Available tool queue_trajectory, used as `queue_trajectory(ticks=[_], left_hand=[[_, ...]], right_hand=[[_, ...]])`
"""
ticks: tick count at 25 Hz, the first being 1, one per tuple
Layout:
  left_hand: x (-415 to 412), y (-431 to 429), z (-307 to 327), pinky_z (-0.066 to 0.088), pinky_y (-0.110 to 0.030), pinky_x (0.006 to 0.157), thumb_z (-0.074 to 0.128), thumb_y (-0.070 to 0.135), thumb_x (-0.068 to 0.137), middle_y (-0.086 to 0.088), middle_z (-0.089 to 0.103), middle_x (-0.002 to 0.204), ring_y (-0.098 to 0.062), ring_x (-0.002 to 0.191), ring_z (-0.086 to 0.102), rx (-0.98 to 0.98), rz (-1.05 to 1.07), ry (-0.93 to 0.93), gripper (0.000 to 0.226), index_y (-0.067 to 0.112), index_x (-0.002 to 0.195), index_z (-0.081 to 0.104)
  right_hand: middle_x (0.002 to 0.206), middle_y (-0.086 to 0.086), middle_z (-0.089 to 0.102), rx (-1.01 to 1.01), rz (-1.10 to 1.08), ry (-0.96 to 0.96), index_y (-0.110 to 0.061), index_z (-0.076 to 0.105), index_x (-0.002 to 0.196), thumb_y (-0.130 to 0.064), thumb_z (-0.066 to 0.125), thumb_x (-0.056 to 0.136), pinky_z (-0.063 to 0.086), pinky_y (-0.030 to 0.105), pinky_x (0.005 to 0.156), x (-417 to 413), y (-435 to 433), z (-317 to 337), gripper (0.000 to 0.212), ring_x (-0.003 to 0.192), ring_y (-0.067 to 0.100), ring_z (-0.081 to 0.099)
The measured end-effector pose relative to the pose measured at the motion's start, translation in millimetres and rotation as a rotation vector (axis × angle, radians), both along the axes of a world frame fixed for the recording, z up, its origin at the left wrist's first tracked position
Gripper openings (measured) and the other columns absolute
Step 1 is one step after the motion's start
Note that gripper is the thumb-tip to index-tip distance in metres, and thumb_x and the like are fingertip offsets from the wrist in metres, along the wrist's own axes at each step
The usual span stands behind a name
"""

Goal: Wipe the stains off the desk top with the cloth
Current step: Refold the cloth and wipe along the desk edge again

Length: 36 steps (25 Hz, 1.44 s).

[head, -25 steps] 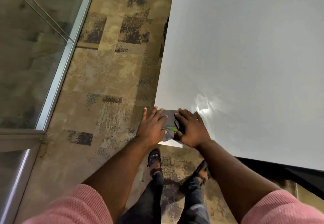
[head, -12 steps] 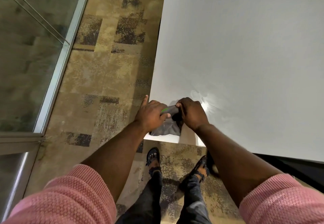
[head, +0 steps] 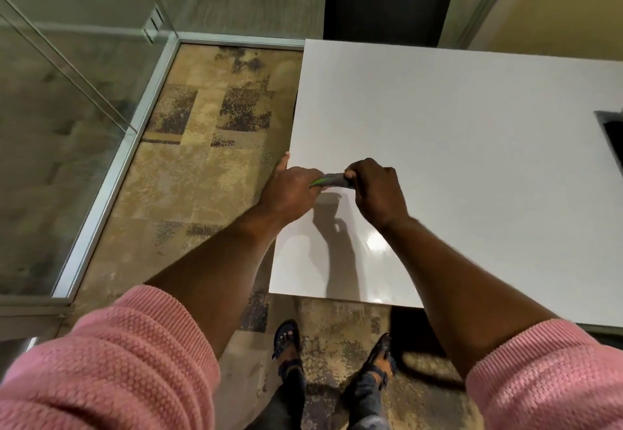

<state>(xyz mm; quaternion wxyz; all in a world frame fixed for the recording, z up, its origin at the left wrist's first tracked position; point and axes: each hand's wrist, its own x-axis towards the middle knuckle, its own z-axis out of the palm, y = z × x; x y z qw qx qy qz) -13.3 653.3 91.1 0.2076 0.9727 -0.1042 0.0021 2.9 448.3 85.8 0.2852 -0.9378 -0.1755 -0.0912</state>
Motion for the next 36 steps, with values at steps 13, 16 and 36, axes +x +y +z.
queue_trajectory(ticks=[13,16,36], left_hand=[[-144,-31,-116,-0.003,-0.054,0.128,0.047,0.047,0.102,0.001,0.043,0.162,-0.019,0.155,0.028,0.275,-0.179,0.453,0.05,0.026,0.146,0.055],[-148,-28,-123,0.003,-0.051,0.129,0.041,0.04,0.1,0.0,0.05,0.157,-0.019,0.151,0.035,0.201,-0.077,0.315,0.049,0.021,0.141,0.06],[-97,23,-217,0.003,-0.05,0.129,0.012,0.05,0.11,-0.007,0.003,0.174,-0.021,0.161,-0.007,0.07,0.178,0.195,0.067,0.011,0.164,0.008]], right_hand=[[0.104,-0.001,0.068,-0.301,0.179,0.427,-0.027,0.072,0.105,-0.033,0.052,0.099,0.039,0.044,0.097,-129,-35,-112,0.022,0.099,0.027,0.066],[0.116,0.007,0.07,-0.21,0.139,0.357,-0.017,0.073,0.11,-0.027,0.055,0.097,0.048,0.043,0.093,-119,-23,-120,0.024,0.103,0.033,0.066],[0.175,0.005,0.007,-0.484,0.203,0.191,-0.025,0.01,0.168,-0.059,0.02,0.106,0.005,0.061,0.127,-32,60,-210,0.071,0.162,0.026,0.005]])
